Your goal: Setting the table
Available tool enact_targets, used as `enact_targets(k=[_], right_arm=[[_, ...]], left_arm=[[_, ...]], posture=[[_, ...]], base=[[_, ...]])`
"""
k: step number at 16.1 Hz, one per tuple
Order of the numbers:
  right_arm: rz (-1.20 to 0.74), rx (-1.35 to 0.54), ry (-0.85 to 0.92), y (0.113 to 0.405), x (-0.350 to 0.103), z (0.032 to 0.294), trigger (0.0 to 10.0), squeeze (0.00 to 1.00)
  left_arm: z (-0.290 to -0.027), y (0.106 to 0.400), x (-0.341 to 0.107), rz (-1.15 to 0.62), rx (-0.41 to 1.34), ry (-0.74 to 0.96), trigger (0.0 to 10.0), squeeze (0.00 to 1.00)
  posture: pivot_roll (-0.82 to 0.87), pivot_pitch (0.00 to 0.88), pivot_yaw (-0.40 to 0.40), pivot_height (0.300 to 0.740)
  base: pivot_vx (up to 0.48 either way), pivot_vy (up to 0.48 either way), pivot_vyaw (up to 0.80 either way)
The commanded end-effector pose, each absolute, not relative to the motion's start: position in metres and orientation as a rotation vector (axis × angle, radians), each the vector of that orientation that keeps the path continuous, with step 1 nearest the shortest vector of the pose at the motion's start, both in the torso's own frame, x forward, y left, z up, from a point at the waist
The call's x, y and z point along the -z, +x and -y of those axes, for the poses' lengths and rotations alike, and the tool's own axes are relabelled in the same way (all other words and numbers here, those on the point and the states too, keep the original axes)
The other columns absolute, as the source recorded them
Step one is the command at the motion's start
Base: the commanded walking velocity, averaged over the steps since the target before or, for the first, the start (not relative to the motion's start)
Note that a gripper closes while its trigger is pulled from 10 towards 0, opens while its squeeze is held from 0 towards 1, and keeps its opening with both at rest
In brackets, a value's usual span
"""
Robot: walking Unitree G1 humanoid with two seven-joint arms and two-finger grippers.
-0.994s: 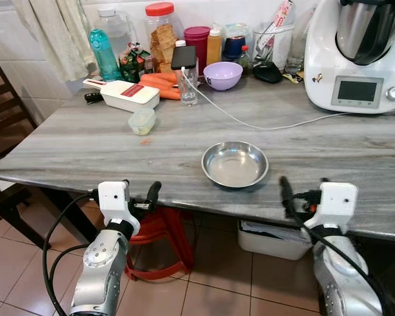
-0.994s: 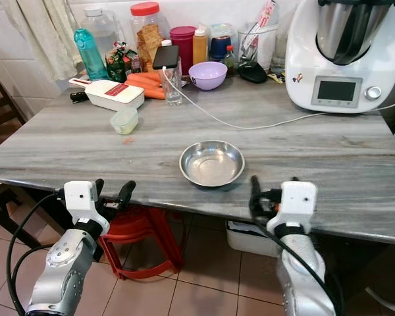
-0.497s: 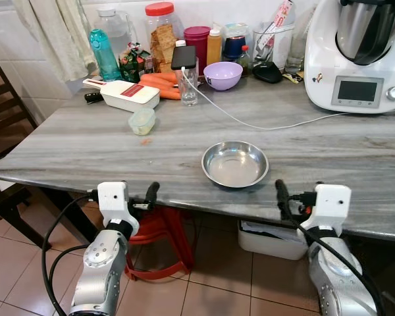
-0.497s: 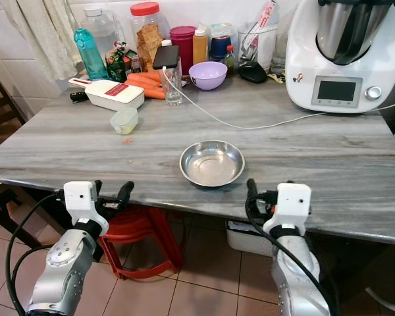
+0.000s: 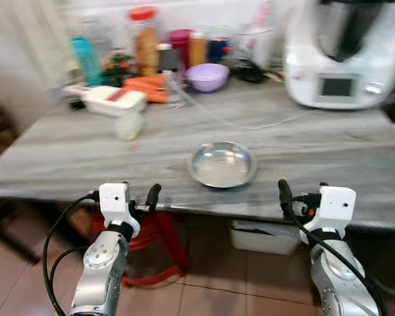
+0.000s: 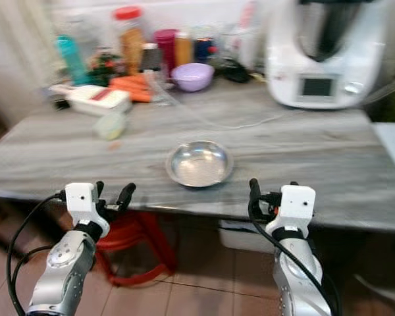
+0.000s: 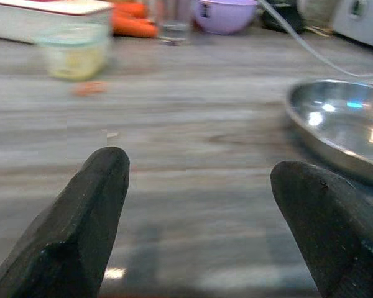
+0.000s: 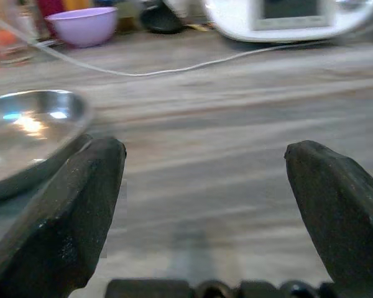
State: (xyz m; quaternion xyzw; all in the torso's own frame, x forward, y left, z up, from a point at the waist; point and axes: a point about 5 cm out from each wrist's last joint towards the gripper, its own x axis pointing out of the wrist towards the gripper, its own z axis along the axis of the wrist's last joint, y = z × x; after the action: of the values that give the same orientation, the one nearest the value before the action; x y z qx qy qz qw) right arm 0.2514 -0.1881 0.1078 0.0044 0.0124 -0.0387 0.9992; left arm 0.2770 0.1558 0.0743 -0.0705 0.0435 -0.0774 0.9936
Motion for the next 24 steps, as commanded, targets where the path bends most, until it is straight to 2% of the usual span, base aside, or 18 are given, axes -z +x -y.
enact_targets(k=[1, 6, 9, 24], right_arm=[[-0.009, 0.065, 0.023, 0.2521, -0.1108, 0.1855, 10.0, 0.00], [-0.007, 0.098, -0.029, 0.2541, -0.1094, 0.1854, 10.0, 0.00], [0.015, 0.095, 0.021, 0.2539, -0.1086, 0.1835, 10.0, 0.00], [0.006, 0.095, 0.091, 0.2560, -0.1063, 0.1814, 10.0, 0.00]], left_arm=[[-0.1593, 0.2770, -0.0731, -0.096, 0.154, -0.121, 10.0, 0.00], [-0.1609, 0.2771, -0.0729, -0.099, 0.149, -0.111, 10.0, 0.00], [-0.1620, 0.2767, -0.0728, -0.103, 0.147, -0.107, 10.0, 0.00], [-0.1631, 0.2770, -0.0727, -0.110, 0.155, -0.092, 10.0, 0.00]], posture=[[-0.09, 0.019, 0.110, 0.740], [-0.08, 0.021, 0.111, 0.740], [-0.08, 0.023, 0.112, 0.740], [-0.07, 0.028, 0.119, 0.740]], base=[[0.000, 0.000, 0.00], [0.000, 0.000, 0.00], [0.000, 0.000, 0.00], [-0.288, 0.000, 0.00]])
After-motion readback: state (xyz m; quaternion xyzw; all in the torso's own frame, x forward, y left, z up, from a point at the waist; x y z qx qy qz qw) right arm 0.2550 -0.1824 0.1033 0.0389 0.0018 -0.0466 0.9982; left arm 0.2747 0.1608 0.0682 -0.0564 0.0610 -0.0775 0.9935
